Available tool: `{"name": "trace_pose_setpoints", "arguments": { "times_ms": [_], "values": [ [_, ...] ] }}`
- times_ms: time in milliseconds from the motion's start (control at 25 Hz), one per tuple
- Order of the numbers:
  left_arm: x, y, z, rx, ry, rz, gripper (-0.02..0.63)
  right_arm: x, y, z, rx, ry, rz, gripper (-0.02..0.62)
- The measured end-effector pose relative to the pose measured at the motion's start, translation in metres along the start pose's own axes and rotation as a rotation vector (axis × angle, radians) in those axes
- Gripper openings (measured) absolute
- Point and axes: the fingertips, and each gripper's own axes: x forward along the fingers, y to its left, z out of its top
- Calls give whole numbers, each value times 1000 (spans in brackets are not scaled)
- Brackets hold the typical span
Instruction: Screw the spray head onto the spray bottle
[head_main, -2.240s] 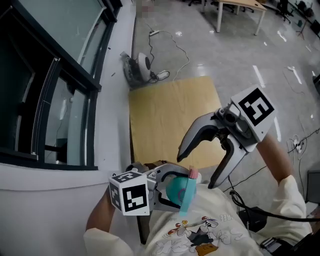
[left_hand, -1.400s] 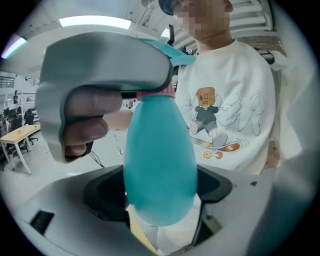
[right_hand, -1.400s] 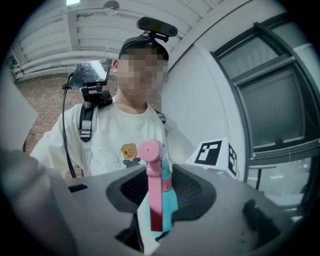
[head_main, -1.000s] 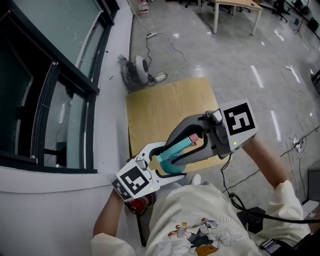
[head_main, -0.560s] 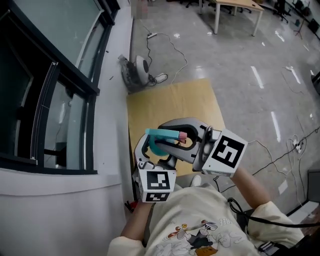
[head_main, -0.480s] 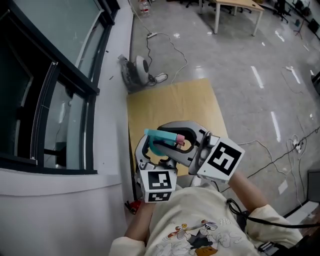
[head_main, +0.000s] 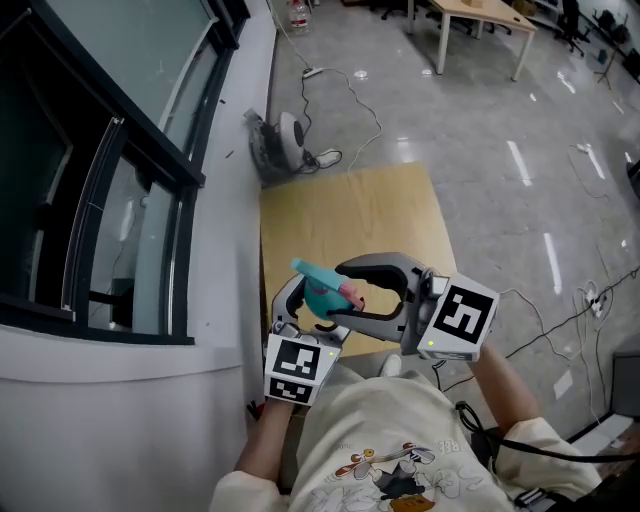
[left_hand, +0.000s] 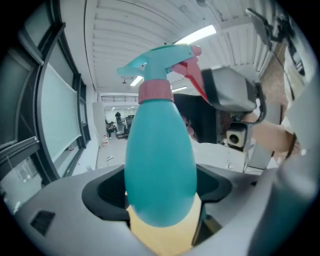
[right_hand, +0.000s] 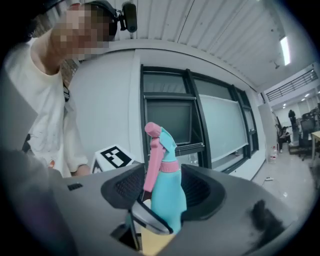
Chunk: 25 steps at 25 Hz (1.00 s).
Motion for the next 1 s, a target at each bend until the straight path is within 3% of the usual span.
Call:
{"name": "trace_pose_setpoints", "arguments": {
  "times_ms": [160,320,480,640,880,1000],
  "values": [
    [-21,-16,3,86,-24,-232,405,-30,19,7,31,-18,195,221],
    [-48,-32,8,164,-63,-440,405,-49,33,36,96,-103,364,222],
    [-84,-75,20,259,-119,-748,405,-52,36,49,71,-93,468,229],
    [-118,-117,24,312,-96,-1008,405,-46,71,61,53,-109,713,236],
    [-133,-151,14,437,13,-1191,405,-65,129,68,-37,-75,1122,242],
    [-132,-161,10,451,45,-1216,405,-68,144,54,-83,17,1176,241]
  ]
}}
